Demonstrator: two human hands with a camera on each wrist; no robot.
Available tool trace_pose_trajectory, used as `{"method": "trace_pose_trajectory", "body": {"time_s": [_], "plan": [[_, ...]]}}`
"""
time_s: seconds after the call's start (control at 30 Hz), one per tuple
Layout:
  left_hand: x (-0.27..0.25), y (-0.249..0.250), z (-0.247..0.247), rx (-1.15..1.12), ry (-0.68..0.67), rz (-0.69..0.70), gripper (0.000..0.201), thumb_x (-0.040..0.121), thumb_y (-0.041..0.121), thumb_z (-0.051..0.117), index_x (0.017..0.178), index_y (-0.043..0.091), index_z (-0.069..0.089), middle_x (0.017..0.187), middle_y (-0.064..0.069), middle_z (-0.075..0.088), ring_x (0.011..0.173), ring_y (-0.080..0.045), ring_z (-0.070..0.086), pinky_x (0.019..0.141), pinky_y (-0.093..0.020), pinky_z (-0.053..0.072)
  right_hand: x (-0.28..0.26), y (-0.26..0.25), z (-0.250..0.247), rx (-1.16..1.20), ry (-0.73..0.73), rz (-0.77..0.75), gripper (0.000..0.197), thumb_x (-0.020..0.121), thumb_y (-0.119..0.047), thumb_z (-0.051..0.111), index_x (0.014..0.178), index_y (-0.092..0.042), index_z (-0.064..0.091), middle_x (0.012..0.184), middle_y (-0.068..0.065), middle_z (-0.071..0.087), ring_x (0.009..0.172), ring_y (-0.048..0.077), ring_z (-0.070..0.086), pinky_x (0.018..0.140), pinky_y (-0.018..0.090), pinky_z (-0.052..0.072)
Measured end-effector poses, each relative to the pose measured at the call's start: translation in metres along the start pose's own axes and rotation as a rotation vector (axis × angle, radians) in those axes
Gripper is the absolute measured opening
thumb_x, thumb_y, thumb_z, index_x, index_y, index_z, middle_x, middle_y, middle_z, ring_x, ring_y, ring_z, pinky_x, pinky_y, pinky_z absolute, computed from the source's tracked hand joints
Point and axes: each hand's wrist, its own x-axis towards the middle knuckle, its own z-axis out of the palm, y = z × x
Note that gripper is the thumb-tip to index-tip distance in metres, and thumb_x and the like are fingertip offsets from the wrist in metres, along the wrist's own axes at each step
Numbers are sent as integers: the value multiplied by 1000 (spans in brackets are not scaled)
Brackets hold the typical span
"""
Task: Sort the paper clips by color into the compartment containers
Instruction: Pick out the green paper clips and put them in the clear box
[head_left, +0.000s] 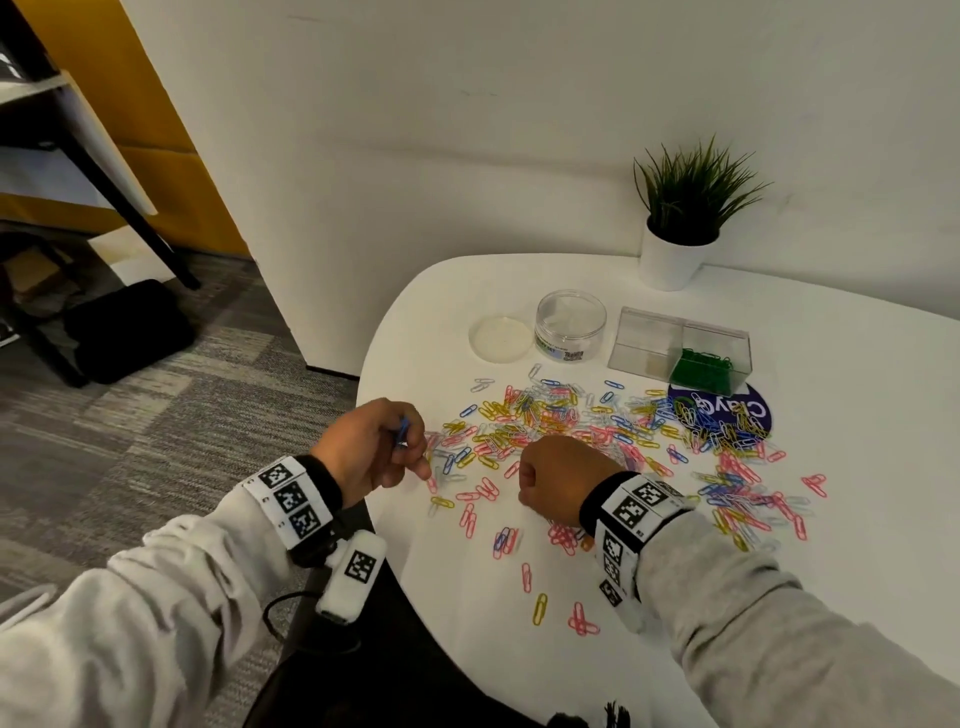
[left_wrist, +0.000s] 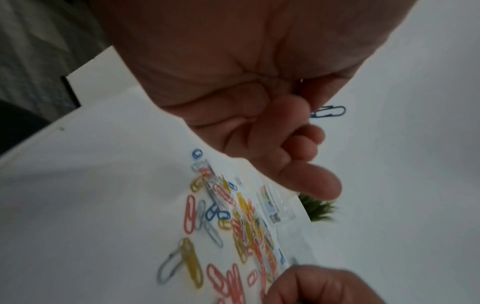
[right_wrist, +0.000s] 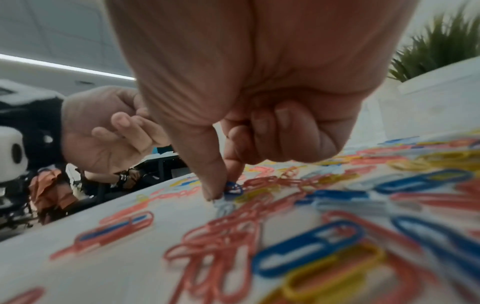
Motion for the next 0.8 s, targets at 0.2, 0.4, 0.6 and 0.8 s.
{"method": "trace_pose_trajectory", "body": {"time_s": [0.2, 0.4, 0.6, 0.8], "plan": [[11, 4, -7, 158, 29, -61, 15, 72, 15, 56, 81, 4, 60, 66, -7, 51, 46, -16, 45, 42, -19, 26, -3, 4, -7, 264, 73, 25, 8, 91, -26, 61, 88, -19, 62, 91, -6, 61, 82, 14, 57, 67, 26, 43], [16, -2, 3, 1373, 48, 194, 17, 91, 44, 61, 94, 32, 73, 86, 17, 63, 81, -6, 57, 68, -24, 44, -17, -2, -22, 828, 80, 124, 15, 91, -8, 46, 101, -15, 55, 82, 6, 71, 61, 14, 56, 54, 27, 44], [19, -8, 18, 1536, 73, 225, 17, 93, 44, 56, 101, 34, 68, 101, 10, 65, 95, -13, 59, 76, -28, 46, -24, -17, -9, 226, -44, -99, 21, 98, -23, 43, 104, -26, 63, 97, -12, 60, 87, 12, 56, 75, 29, 47], [22, -8, 20, 1483, 24, 170, 12, 90, 29, 55, 96, 30, 65, 100, 11, 64, 96, -13, 58, 76, -25, 46, -26, -6, 14, -7, -75, -96, 20, 95, -43, 56, 108, -29, 51, 109, -3, 60, 96, 20, 55, 80, 34, 48]]}}
